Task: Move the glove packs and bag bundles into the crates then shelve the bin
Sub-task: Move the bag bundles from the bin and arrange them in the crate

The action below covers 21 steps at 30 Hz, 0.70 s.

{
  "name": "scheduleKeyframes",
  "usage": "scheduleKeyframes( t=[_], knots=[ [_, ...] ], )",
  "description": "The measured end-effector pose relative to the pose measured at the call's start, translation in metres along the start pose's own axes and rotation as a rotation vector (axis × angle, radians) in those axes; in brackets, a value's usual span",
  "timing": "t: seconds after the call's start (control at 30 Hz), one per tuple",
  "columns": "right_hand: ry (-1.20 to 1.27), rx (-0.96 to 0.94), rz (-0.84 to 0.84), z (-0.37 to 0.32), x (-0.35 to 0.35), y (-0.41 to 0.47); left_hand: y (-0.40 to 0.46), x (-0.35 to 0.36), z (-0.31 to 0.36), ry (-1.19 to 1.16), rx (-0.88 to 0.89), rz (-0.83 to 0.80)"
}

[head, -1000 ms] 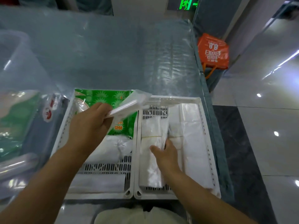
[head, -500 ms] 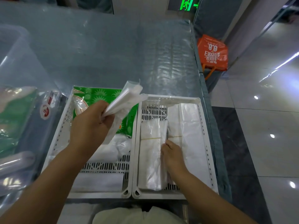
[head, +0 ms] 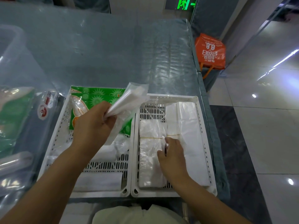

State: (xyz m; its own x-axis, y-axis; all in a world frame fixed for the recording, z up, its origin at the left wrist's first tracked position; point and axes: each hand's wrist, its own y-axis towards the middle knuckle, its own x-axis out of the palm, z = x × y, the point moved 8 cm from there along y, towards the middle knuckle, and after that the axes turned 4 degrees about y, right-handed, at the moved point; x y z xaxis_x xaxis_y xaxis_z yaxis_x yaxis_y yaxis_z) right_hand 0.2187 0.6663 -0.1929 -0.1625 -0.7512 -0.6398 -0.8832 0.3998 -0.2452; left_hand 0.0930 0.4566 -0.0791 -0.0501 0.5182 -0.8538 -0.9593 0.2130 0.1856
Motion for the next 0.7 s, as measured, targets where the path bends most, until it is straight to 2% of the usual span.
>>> scheduleKeyframes(
  t=[0.27,0.4,0.47,0.57,0.7],
  knots=[
    [0.075,0.169,-0.15,0.012,0.02,-0.003,-0.004,0.0,0.008,0.004,0.036,0.005],
    [0.132,0.158,-0.192,0.008,0.03,-0.006,-0.004,-0.001,0.009,-0.012,0.036,0.012],
    [0.0,0.085,-0.197,0.004,0.028,-0.004,-0.004,0.0,0.011,-0.019,0.034,0.011],
    [-0.071,-0.025,-0.097,-0.002,0.01,0.002,-0.006,0.002,0.012,-0.092,-0.006,-0.006],
    [0.167,0.002,0.081,0.0,-0.028,0.014,-0.014,0.023,0.02,-0.379,-0.162,-0.119]
  ],
)
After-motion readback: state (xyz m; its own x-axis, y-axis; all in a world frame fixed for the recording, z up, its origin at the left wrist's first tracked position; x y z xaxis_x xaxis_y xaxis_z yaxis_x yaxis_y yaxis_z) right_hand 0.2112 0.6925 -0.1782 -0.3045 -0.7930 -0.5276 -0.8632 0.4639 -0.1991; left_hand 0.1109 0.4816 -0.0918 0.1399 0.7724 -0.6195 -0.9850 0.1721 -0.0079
